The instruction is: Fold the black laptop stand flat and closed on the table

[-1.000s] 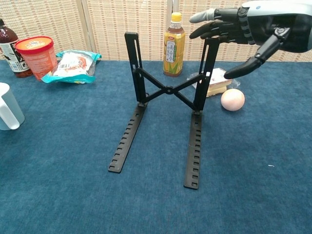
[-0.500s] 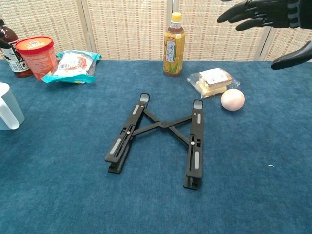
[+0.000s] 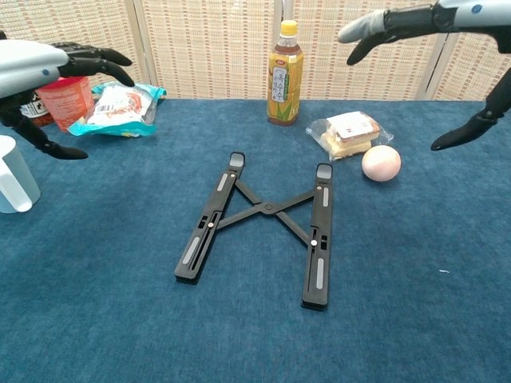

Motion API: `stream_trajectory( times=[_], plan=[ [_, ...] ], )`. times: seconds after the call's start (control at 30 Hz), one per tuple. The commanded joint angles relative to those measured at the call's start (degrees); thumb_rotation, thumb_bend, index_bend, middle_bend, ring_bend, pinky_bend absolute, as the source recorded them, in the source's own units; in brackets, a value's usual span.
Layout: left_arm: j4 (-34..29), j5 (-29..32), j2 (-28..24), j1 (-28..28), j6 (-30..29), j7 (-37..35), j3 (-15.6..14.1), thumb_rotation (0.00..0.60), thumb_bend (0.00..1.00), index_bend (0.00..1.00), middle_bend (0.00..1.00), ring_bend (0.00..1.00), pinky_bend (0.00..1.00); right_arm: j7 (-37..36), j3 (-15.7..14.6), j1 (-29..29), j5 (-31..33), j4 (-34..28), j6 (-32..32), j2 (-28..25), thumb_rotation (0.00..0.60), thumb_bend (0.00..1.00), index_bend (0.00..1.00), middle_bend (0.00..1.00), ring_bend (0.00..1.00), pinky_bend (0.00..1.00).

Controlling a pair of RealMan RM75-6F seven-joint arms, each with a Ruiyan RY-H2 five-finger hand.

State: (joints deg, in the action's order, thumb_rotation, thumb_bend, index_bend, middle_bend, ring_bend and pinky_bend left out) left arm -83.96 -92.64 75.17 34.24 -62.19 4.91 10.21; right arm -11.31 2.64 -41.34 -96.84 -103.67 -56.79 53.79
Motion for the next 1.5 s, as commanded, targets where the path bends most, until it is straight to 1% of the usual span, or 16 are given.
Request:
stream_trajectory(
  times=[0.03, 0.2, 0.3, 0.43, 0.6, 0.8, 0.87, 1.0, 1.17, 1.33, 1.5],
  plan=[
    [6.56, -0.54, 4.77, 5.13, 3.56, -4.00, 0.98, 0.600, 0.13, 0.16, 0.04, 0.00, 0.00, 7.64, 1.20, -1.33, 0.69, -1.34, 2.45, 3.02, 0.600, 0.00, 0.00, 0.17, 0.00, 0.00],
    [13.33, -0.04, 9.30, 9.20, 6.00, -7.32, 1.04, 0.600, 0.13, 0.16, 0.04, 0.00, 0.00, 12.94, 0.71, -1.03, -0.07, -2.00, 2.31, 5.72, 0.600, 0.00, 0.00, 0.14, 0.00, 0.00],
    [17.06, 0.38, 11.57, 11.22, 7.28, -8.55, 0.86, 0.600, 0.13, 0.16, 0.04, 0.00, 0.00, 17.23, 0.20, -0.66, -0.81, -1.36, 2.12, 7.80, 0.600, 0.00, 0.00, 0.12, 0.00, 0.00],
    [21.39, 1.71, 14.41, 13.67, 9.39, -9.85, 0.80, 0.600, 0.13, 0.15, 0.04, 0.00, 0.00, 22.27, -0.39, -0.83, -0.78, -0.25, 3.54, 10.79, 0.600, 0.00, 0.00, 0.09, 0.00, 0.00],
    [26.91, 4.64, 18.50, 15.89, 11.77, -12.64, 1.47, 0.600, 0.13, 0.15, 0.04, 0.00, 0.00, 25.79, 0.10, -1.13, 1.27, 1.11, 4.68, 14.61, 0.600, 0.00, 0.00, 0.08, 0.00, 0.00],
    [32.77, 6.22, 22.86, 18.39, 12.94, -14.00, 1.60, 0.600, 0.13, 0.12, 0.04, 0.00, 0.00, 31.55, 1.06, -0.40, 3.53, 3.87, 3.20, 19.63, 0.600, 0.00, 0.00, 0.00, 0.00, 0.00],
    [34.32, 6.79, 24.12, 19.01, 13.72, -14.44, 1.38, 0.600, 0.13, 0.11, 0.04, 0.00, 0.00, 33.34, 1.25, -0.12, 4.49, 4.96, 2.82, 21.27, 0.600, 0.00, 0.00, 0.00, 0.00, 0.00],
    [36.82, 7.47, 26.19, 19.64, 14.49, -15.20, 0.71, 0.600, 0.13, 0.08, 0.04, 0.00, 0.00, 34.15, 1.53, -0.01, 6.11, 6.96, 2.66, 23.82, 0.600, 0.00, 0.00, 0.00, 0.00, 0.00],
    [40.18, 7.71, 28.61, 20.58, 14.62, -16.11, 0.05, 0.600, 0.13, 0.08, 0.04, 0.00, 0.00, 35.23, 1.90, -0.23, 6.56, 10.49, 1.90, 26.76, 0.600, 0.00, 0.00, 0.00, 0.00, 0.00],
    [43.59, 8.05, 30.46, 21.33, 15.98, -17.82, -0.85, 0.600, 0.13, 0.07, 0.04, 0.00, 0.00, 36.01, 1.72, -0.25, 7.94, 12.30, 2.28, 28.34, 0.600, 0.00, 0.00, 0.00, 0.00, 0.00],
    [45.58, 8.69, 32.02, 21.72, 16.61, -19.56, -1.08, 0.600, 0.13, 0.07, 0.04, 0.00, 0.00, 36.92, 1.11, -0.07, 8.50, 13.68, 2.33, 29.32, 0.600, 0.00, 0.00, 0.00, 0.00, 0.00]
  ],
)
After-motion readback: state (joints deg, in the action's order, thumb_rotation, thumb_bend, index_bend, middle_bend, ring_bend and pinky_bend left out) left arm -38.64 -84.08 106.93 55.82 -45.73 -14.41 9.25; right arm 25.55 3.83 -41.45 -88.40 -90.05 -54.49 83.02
